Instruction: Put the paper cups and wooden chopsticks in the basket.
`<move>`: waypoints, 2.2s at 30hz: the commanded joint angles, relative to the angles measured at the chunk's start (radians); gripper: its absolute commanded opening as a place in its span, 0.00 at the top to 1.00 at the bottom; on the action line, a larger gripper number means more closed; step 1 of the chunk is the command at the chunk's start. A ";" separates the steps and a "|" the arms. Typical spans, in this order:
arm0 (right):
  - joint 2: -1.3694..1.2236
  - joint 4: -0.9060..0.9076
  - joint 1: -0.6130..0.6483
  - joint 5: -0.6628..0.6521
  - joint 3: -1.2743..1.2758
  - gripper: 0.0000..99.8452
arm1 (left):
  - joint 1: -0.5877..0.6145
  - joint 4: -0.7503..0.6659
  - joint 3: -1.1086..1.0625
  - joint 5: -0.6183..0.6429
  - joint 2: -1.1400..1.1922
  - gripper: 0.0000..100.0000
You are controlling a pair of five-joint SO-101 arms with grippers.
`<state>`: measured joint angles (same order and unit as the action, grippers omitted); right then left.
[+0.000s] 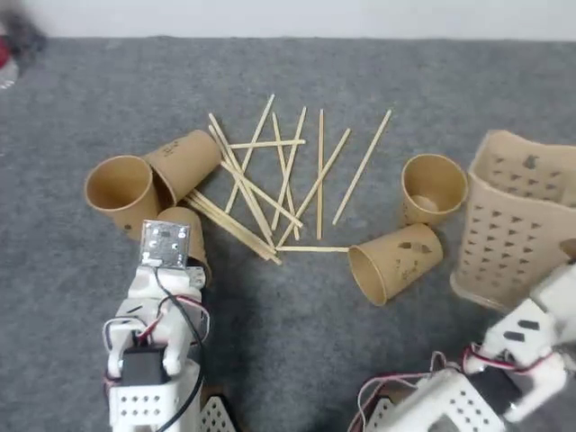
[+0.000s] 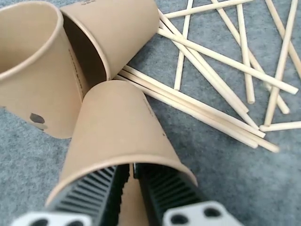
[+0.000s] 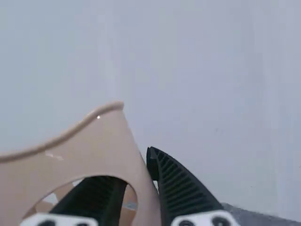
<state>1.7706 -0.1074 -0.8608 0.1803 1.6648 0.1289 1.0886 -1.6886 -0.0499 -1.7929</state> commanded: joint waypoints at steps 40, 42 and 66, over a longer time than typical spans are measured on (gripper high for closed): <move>0.041 0.105 0.380 -0.107 0.018 0.98 | 0.009 -0.002 0.004 -0.011 0.002 0.99; 0.044 0.185 0.363 -0.107 0.018 0.99 | 0.009 -0.002 0.004 -0.011 0.002 0.99; 0.044 0.562 0.394 -0.109 0.015 0.99 | -0.493 0.170 1.190 0.176 0.732 0.90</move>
<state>1.7906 0.4511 -0.4787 0.0852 1.6678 -0.2440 1.2236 -0.7664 0.0683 -1.3541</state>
